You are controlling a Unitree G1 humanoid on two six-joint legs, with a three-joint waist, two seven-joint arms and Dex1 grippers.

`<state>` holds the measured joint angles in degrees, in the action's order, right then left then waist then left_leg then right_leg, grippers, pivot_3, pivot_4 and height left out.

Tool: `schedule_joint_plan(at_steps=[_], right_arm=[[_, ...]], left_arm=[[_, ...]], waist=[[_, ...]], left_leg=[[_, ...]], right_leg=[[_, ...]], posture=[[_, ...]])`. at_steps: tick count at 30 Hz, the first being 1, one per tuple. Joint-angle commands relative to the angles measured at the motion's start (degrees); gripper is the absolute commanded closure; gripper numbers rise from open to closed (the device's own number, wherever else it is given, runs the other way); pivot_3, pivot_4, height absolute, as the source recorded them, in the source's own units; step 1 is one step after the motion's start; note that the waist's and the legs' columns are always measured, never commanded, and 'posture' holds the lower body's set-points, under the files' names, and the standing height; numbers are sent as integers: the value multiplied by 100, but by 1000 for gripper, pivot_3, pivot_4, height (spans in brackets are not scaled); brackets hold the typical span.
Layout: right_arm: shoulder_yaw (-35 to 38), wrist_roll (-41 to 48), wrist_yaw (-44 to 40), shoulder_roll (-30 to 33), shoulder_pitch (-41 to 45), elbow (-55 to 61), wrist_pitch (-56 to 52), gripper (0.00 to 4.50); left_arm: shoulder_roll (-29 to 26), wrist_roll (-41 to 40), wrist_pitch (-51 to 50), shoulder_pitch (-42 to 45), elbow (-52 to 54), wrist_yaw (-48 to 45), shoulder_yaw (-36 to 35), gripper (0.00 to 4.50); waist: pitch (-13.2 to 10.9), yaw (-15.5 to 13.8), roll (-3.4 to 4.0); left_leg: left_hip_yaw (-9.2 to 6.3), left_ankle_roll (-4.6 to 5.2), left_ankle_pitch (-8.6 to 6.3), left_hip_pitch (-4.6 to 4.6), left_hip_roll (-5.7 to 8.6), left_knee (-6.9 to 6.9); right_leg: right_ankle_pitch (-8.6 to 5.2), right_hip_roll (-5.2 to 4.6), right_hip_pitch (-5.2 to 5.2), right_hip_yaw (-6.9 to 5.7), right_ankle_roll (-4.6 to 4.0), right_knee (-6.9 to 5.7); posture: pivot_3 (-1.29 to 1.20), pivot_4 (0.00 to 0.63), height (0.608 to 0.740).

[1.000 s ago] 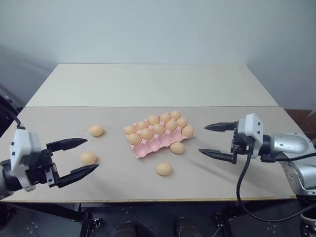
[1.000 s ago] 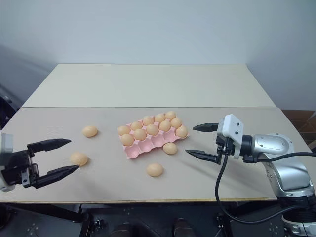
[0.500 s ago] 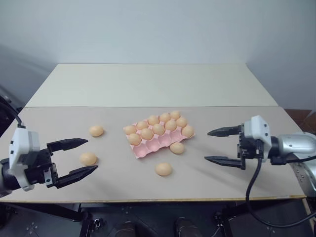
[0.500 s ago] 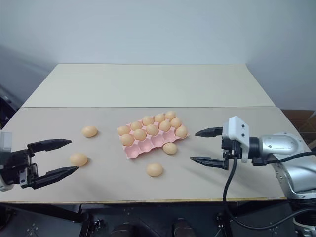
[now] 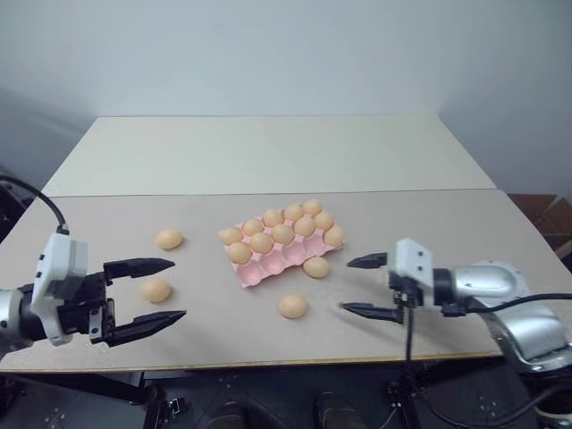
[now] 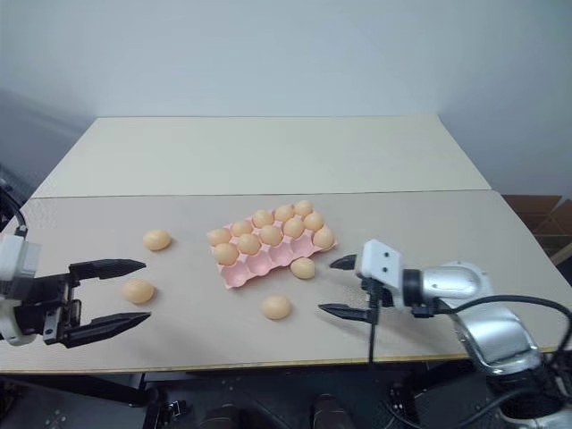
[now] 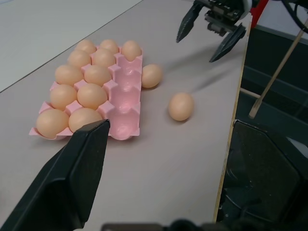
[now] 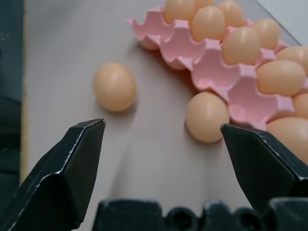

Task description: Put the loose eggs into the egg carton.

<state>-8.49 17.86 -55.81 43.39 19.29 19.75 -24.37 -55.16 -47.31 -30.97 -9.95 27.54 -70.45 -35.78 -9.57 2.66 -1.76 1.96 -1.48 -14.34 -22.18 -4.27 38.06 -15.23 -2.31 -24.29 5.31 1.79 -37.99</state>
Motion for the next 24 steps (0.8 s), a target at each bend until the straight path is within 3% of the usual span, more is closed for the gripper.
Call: schedule_joint_plan(at_steps=[1, 15, 18, 24], right_arm=[[-337, -434, 438, -254, 306, -202, -365, 0], [-810, -1121, 997, -1027, 945, -1053, -858, 0], [-816, -1130, 983, -1126, 999, -1143, -883, 579], [-672, -1100, 970, -1107, 925, -1013, -895, 2614]], left_arm=[[-91, -5, 48, 59, 20, -30, -24, 33], [-47, 9, 51, -80, 173, 58, -116, 33], [-38, 11, 54, -103, 197, 81, -127, 0], [-21, -20, 52, -194, 280, 139, -182, 0]], waist=[[0, -10, 0], [0, -1, -1], [-1, -10, -1], [0, -11, -1]], left_leg=[[0, 0, 0, -2, 0, 0], [-2, 0, 0, -7, 1, 0], [-2, 0, 0, -8, 1, 0], [-2, 0, 0, -8, 1, 0]], right_leg=[[0, 0, -1, -1, 0, 2], [0, 0, -5, -1, 0, 1], [1, 0, -6, -1, 0, 1], [1, -1, -5, -2, 0, 1]], posture=[[0, 150, 740], [0, 150, 740], [0, 150, 740], [0, 150, 740]])
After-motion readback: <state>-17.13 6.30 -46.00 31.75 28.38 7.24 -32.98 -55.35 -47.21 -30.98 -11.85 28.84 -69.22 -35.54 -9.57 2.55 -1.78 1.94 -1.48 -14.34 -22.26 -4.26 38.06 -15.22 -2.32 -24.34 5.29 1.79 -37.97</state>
